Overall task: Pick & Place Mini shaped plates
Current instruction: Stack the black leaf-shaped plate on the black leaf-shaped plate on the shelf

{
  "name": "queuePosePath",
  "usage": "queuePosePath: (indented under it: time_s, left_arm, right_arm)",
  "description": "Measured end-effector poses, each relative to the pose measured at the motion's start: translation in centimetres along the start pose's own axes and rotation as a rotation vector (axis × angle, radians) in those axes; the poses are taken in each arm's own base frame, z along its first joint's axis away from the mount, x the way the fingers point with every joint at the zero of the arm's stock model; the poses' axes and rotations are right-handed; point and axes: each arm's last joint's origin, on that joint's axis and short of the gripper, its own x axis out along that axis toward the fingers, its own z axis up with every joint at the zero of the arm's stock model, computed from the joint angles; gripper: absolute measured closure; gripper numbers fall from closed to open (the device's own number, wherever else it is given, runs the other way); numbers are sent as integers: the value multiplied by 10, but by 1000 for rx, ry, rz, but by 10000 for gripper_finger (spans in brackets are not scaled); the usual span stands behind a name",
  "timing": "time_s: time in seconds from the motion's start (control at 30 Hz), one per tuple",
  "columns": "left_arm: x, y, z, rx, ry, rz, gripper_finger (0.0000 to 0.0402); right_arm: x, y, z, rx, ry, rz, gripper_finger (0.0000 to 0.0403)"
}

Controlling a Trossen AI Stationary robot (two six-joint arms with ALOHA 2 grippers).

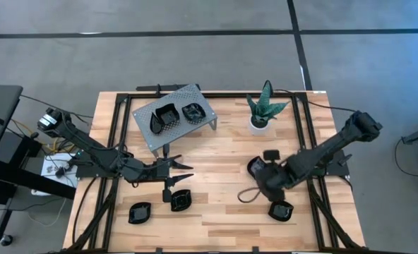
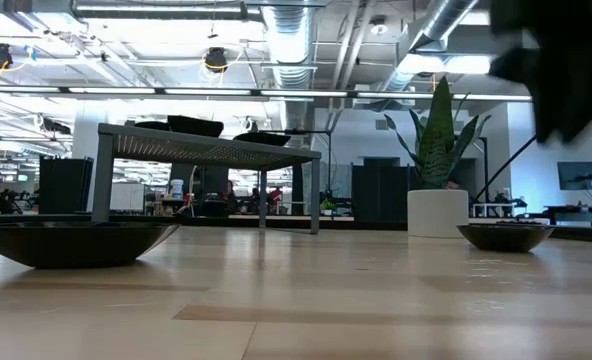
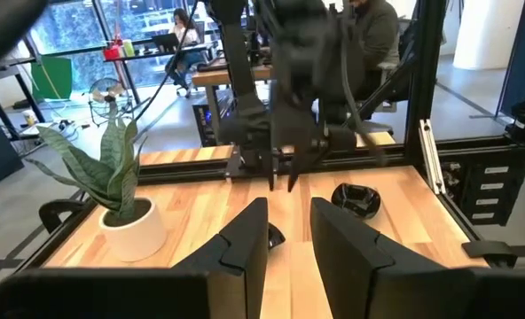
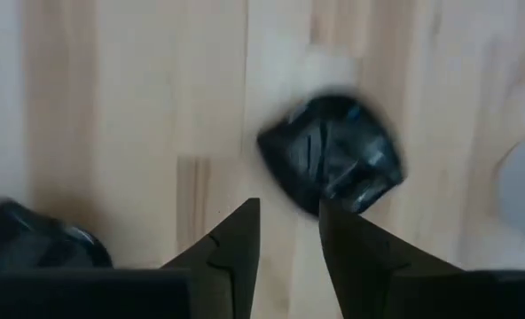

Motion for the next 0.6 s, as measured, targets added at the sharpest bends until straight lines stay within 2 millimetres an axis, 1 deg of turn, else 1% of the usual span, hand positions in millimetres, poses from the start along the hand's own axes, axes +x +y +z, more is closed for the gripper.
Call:
queuePosePath:
  time_s: [0.1, 0.17, 0.23, 0.3, 0.43, 0.53, 0.6]
  left_arm:
    - [0, 0, 0, 0, -2, 0, 312]
    - [0, 1, 0, -2, -4, 2, 312]
    - [1, 2, 2, -11, -15, 11, 312]
    - [3, 5, 3, -20, -25, 22, 312]
    - [6, 12, 3, -26, -26, 51, 312]
    - [8, 15, 2, -27, -24, 67, 312]
    - [9, 16, 2, -27, -23, 70, 312]
  right_arm:
    - [24, 5, -17, 47, 36, -15, 291]
    - [35, 3, -19, 144, 16, -14, 291]
    - [42, -1, -14, 259, -33, 4, 291]
    - [46, -7, -7, 357, -75, 19, 291]
    - [53, -17, 9, 506, -153, 42, 291]
    - [68, -15, 15, 536, -120, 56, 291]
    - [79, -13, 13, 534, -55, 20, 291]
